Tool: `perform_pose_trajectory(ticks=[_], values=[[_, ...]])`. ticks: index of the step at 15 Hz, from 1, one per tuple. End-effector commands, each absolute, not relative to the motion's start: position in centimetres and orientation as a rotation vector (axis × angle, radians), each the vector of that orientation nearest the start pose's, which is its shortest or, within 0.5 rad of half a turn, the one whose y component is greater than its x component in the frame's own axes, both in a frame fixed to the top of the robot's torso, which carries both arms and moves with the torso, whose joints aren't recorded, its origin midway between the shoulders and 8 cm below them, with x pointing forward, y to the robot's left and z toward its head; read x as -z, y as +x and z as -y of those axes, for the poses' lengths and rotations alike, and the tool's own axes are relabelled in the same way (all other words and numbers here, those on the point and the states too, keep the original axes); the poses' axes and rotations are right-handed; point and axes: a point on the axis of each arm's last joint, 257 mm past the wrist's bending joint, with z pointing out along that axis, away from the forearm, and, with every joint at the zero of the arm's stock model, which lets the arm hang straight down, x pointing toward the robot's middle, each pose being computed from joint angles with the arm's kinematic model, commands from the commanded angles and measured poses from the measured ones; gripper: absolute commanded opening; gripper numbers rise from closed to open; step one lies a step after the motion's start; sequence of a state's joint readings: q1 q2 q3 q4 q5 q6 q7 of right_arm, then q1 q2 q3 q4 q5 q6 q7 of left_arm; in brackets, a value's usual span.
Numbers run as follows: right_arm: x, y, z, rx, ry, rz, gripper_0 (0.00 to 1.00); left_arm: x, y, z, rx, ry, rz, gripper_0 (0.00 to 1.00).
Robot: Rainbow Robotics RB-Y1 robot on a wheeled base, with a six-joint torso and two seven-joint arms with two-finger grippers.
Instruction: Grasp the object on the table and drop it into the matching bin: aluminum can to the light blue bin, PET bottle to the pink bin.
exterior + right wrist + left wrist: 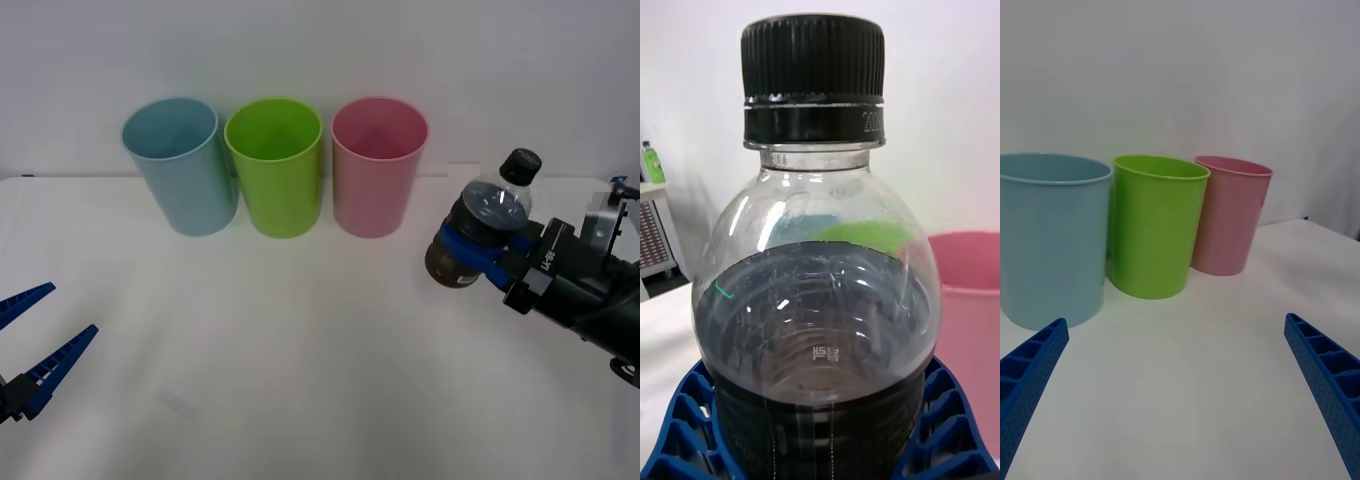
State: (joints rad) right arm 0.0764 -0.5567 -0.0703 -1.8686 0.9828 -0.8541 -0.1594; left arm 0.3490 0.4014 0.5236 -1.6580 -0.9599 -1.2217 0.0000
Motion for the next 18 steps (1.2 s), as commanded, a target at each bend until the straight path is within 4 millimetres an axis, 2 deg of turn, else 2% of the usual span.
perform_pose_trajectory(ticks=[1,6,9,12,18], values=[[5.3,43.4,16.6,-0.745,-0.641,-1.275,0.0,16.9,34.2,-33.0,0.567,0.465,-1.441,1.0],[0.8,46.5,16.9,-0.669,-0.606,-1.216,0.0,16.9,34.2,-33.0,0.567,0.465,-1.441,1.0],[-1.4,48.7,15.9,-0.658,-0.575,-1.206,0.0,16.9,34.2,-33.0,0.567,0.465,-1.441,1.0],[-2.0,51.5,15.0,-0.623,-0.565,-1.198,0.0,16.9,34.2,-33.0,0.567,0.465,-1.441,1.0],[-1.8,58.2,12.2,-0.569,-0.538,-1.23,0.0,16.9,34.2,-33.0,0.567,0.465,-1.441,1.0]])
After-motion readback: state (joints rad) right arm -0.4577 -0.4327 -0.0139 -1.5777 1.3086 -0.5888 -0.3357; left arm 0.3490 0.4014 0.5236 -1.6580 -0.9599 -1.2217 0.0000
